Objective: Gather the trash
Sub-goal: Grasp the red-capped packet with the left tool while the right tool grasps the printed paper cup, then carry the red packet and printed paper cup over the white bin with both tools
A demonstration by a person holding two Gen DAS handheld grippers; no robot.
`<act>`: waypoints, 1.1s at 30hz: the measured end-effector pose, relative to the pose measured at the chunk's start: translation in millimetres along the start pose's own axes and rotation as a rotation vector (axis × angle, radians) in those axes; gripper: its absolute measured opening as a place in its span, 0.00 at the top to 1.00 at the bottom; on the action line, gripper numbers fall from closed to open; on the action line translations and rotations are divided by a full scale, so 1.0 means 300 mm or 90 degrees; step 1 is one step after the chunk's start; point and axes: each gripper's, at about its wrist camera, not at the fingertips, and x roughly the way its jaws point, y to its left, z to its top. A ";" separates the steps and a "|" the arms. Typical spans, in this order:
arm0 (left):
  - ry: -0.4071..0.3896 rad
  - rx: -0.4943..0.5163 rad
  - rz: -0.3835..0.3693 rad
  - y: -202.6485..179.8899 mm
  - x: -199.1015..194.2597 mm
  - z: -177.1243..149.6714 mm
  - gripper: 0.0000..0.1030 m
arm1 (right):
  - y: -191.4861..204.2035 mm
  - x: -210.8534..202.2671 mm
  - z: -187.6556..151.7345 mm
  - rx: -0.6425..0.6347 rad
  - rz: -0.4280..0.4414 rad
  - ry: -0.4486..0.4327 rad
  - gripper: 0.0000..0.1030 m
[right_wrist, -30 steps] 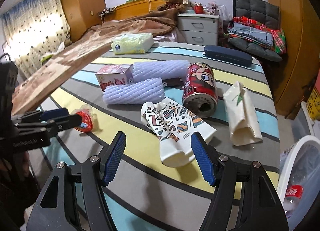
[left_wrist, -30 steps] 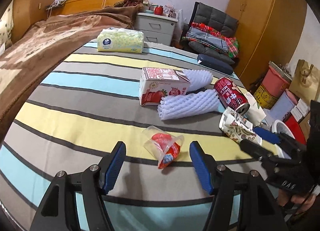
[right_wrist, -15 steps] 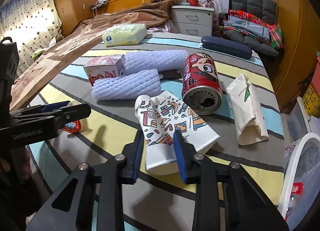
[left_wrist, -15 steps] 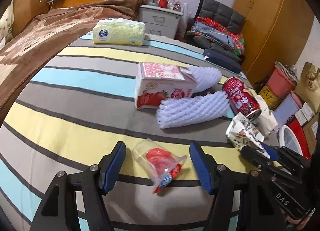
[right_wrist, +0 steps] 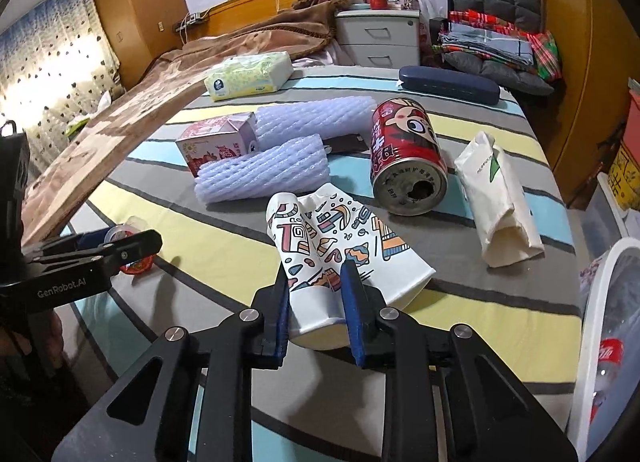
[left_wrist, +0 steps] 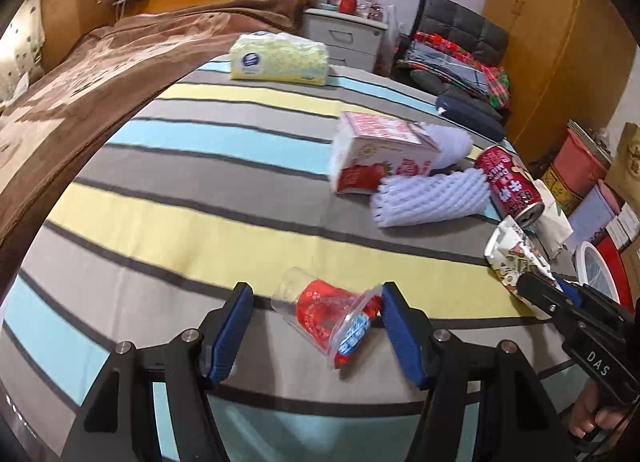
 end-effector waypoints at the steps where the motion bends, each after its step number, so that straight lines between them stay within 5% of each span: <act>1: -0.003 -0.007 -0.001 0.008 -0.002 -0.003 0.37 | 0.004 0.002 0.000 0.002 0.000 0.001 0.77; 5: -0.009 -0.015 -0.008 0.021 -0.004 -0.004 0.49 | 0.012 0.004 -0.004 0.003 0.002 -0.002 0.77; 33: -0.057 0.077 -0.034 -0.152 -0.128 -0.015 0.50 | -0.018 -0.096 -0.033 0.034 -0.031 -0.066 0.77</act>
